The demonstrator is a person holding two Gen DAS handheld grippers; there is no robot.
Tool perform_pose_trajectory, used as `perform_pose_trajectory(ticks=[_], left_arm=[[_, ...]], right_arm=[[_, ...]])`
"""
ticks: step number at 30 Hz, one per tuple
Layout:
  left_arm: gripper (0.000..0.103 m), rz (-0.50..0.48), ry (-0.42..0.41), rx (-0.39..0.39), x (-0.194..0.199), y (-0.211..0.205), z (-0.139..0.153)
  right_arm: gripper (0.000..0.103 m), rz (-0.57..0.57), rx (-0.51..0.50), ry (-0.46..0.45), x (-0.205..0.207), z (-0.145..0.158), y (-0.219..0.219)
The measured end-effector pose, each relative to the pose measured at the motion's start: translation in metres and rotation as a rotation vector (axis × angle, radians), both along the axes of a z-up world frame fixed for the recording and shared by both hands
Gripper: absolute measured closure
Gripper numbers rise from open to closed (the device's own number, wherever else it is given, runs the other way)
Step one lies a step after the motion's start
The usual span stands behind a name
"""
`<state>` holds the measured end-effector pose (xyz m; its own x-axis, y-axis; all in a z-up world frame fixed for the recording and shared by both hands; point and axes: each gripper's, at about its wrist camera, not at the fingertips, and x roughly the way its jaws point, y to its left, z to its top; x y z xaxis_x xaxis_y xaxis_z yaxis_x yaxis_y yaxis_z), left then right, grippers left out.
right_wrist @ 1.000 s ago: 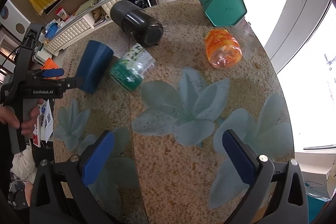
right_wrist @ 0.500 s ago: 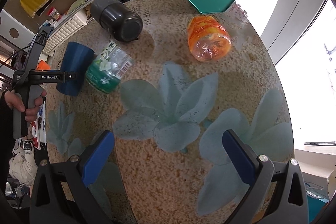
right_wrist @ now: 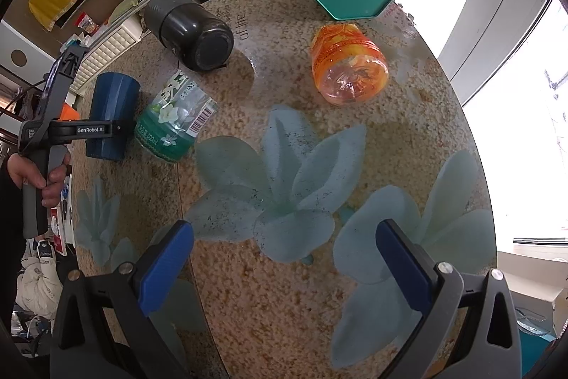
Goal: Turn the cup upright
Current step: 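Close the left gripper around the body of the blue cup, then lift the blue cup with the left gripper and carry it toward the right gripper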
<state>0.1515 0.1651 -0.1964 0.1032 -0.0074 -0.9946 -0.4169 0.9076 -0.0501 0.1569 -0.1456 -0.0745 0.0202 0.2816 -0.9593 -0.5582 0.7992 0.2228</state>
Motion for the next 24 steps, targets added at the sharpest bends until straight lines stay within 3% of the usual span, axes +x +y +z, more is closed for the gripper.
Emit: perform_pose_trajectory(ticks=[8, 18, 24], left_arm=[[0.033, -0.008, -0.051, -0.003, -0.038, -0.017, 0.040], [0.033, -0.127, -0.166, -0.018, -0.083, -0.093, 0.104], [0.033, -0.140, -0.163, -0.058, -0.104, -0.135, 0.103]], right_arm=[[0.000, -0.024, 0.010, -0.046, -0.014, 0.018, -0.008], [0.000, -0.080, 0.054, -0.128, -0.053, 0.051, -0.030], [0.000, -0.122, 0.043, -0.128, -0.076, 0.056, -0.052]])
